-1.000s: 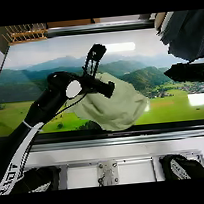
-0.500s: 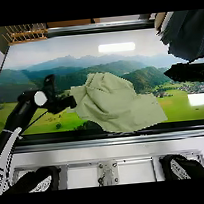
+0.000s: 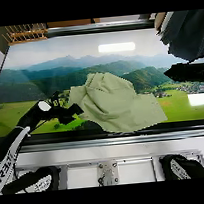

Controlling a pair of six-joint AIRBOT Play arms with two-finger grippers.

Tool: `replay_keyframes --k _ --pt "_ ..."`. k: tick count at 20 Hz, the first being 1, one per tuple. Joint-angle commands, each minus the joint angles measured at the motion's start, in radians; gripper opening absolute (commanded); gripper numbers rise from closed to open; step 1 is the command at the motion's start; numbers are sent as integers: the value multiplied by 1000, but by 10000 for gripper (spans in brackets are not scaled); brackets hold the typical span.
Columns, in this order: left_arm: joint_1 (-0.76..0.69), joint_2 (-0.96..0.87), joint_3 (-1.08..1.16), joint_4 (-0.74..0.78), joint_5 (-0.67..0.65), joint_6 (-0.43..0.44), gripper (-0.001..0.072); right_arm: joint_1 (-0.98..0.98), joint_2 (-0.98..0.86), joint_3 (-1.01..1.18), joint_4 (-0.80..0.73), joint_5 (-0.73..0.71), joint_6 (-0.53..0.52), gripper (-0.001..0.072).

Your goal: Fold the clothes and pants, and hang the long-sleeved shirts on hangers.

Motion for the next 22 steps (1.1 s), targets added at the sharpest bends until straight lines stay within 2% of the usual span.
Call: replay_keyframes --k 1,2,3,4,5,7,9,10,11,12,16,20,22 --pt "-53 -100 85 -39 42 23 676 1 -1 0 1 1 1 16" --pt "-57 -122 110 -39 45 23 547 1 -1 0 4 -1 0 16" --pt "-55 -141 137 -37 37 23 190 1 -1 0 3 -4 0 16" --pt "-52 -150 159 -34 22 27 7 0 1 0 -16 4 2 12" --pt "-46 -146 177 -33 4 31 9 0 6 -3 -59 30 26 11" --pt "-47 -111 178 -32 -8 63 8 1 46 -65 -221 84 166 11" --pt "-58 -59 139 -33 -1 83 8 1 119 -226 -336 87 320 22" --pt "-68 -37 109 -32 13 84 8 1 150 -315 -341 79 376 137" --pt "-74 -20 83 -32 27 84 8 1 174 -416 -315 70 432 493" --pt "-80 -4 56 -33 47 84 9 1 189 -507 -269 53 462 720" --pt "-79 14 13 -33 51 84 9 41 201 -825 -34 -149 510 717" --pt "-79 13 13 -35 45 84 9 203 189 -946 -1 -339 607 716" --pt "-79 13 13 -35 45 84 9 286 153 -948 1 -414 613 716"
